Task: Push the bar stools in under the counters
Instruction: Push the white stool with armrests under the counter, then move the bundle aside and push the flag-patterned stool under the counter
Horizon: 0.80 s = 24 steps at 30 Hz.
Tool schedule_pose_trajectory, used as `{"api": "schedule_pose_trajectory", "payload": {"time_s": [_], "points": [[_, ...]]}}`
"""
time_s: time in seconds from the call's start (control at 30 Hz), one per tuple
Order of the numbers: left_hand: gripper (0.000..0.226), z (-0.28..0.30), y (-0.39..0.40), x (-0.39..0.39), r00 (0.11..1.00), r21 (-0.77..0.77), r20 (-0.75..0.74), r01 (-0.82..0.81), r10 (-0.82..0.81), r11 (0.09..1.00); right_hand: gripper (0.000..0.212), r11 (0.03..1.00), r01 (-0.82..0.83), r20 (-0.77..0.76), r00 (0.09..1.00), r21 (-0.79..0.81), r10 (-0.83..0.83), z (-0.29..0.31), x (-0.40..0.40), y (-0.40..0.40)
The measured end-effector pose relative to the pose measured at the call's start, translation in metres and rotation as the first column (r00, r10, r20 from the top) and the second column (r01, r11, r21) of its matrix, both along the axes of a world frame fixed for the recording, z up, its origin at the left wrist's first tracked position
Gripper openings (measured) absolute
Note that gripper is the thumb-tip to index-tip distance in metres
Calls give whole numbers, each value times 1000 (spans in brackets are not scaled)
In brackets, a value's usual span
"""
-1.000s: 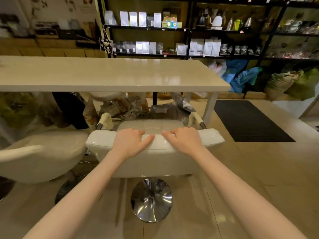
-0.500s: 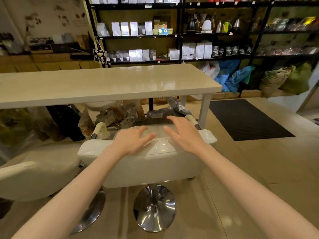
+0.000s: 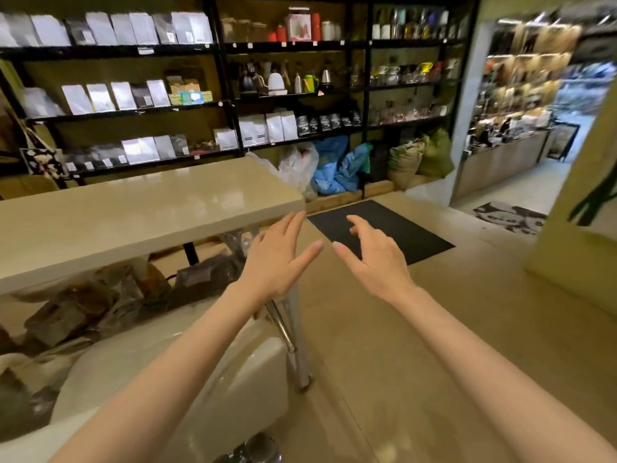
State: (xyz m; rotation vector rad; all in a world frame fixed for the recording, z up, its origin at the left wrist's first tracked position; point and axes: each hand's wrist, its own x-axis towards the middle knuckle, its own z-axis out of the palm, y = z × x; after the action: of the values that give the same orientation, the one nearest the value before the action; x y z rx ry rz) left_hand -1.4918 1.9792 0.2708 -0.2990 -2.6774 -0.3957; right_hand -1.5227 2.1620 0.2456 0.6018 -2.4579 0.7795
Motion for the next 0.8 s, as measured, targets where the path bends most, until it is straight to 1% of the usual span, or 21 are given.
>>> {"api": "schedule_pose_trajectory", "payload": {"time_s": [0.1,0.23,0.37,0.47,0.57,0.8], "points": [[66,-1,42,-51,996,23,-73,46,-45,999,67,1000,20,9,1000,21,-20,3,-53,47],[64,8,96,-126,996,20,-91,-6,8,1000,69,997,25,-14,1000,77,-24,16,-124,103],[57,22,133,-199,989,111,-144,-29,45,993,66,989,10,-82,997,146,2,27,-191,139],[53,22,150,-247,983,147,-173,-39,65,988,64,994,-10,-90,996,112,20,31,-239,153],[51,17,158,-294,981,139,-169,-69,92,988,63,996,-34,-83,996,78,40,30,-287,161],[52,1,151,-425,978,139,-136,-140,159,980,65,994,-65,-69,995,91,72,17,-421,148]]}}
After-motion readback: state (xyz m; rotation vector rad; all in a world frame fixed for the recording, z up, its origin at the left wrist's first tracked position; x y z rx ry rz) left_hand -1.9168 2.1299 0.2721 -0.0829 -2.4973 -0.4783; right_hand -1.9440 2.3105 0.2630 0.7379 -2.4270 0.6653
